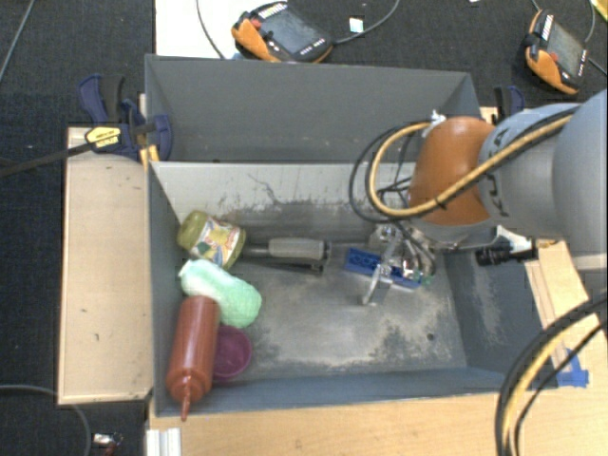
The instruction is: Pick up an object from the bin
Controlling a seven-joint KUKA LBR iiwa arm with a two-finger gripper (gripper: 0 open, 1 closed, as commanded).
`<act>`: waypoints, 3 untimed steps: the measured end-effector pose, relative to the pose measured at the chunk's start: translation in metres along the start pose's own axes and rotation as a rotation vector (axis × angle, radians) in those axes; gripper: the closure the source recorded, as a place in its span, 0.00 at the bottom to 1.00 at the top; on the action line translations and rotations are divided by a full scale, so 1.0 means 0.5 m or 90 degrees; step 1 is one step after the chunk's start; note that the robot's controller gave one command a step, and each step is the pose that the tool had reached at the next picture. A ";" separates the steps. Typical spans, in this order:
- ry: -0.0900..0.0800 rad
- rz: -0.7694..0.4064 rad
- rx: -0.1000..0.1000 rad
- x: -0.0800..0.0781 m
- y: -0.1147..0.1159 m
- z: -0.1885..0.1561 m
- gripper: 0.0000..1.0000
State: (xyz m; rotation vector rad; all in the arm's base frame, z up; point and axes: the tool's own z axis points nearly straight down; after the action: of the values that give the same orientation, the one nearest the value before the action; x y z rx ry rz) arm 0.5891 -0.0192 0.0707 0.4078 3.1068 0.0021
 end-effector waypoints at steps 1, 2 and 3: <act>-0.006 0.142 -0.001 0.009 0.029 -0.001 1.00; -0.006 0.141 -0.001 0.009 0.028 -0.001 1.00; -0.008 0.140 -0.001 0.008 0.028 -0.011 1.00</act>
Offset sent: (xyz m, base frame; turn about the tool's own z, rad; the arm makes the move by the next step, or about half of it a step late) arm 0.0000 0.0000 0.0000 0.0000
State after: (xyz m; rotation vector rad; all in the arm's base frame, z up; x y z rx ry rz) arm 0.5888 -0.0045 0.0764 0.7444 3.0311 0.0044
